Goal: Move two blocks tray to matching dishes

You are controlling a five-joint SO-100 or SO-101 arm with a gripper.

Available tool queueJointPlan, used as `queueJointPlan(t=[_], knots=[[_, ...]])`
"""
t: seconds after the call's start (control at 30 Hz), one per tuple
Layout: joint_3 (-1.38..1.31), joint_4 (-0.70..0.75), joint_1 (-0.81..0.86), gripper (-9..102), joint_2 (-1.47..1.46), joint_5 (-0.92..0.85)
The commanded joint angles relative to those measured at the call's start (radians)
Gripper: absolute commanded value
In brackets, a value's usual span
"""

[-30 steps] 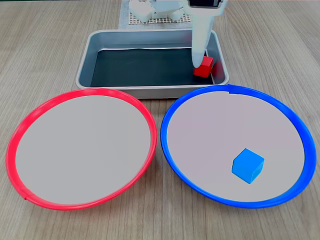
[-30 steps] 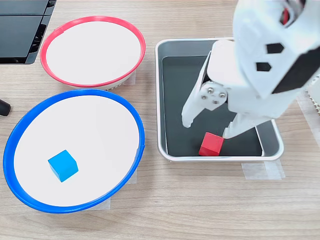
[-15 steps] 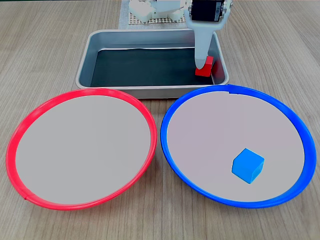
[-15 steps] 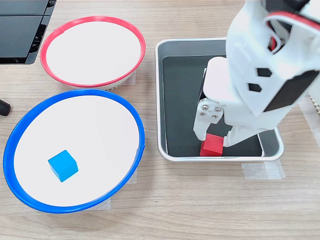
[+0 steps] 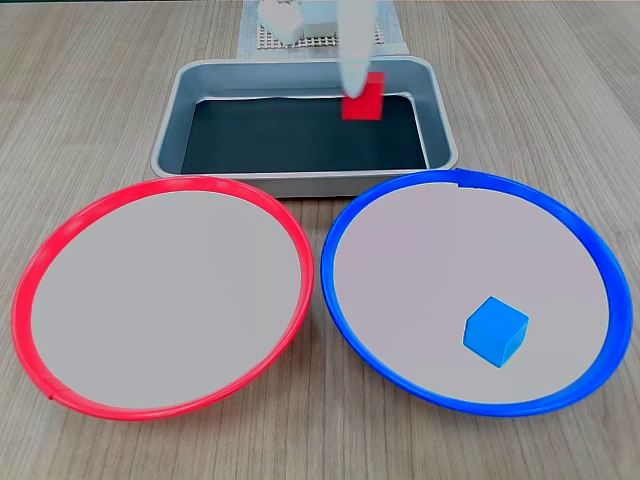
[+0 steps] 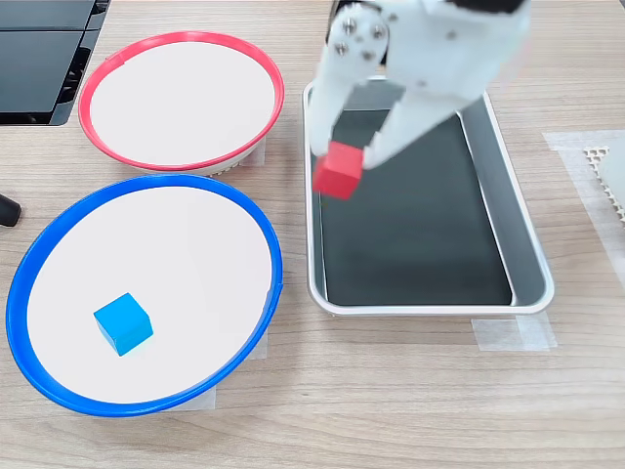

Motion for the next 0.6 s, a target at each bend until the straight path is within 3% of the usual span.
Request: queueJointPlan(t=[0.0,0.1,0.27,0.37,0.43,0.5,0.57], knots=[[-0.063,-0.209,0.127,0,-0.017,-0.302],[-0.121,-0.439,0.189,0,-0.152,-0.511],[-0.290,-0.607,0.219,2,-0.451,-0.902],[-0.287,-0.644,0.238,23,-0.534,-1.161],[-0.262,-0.643,0.242,30,-0.535,-1.246],[-0.233,-0.634,0.244,30,-0.512,-1.284],[-0.166,-0.644,0.233,6,-0.420,-1.244]])
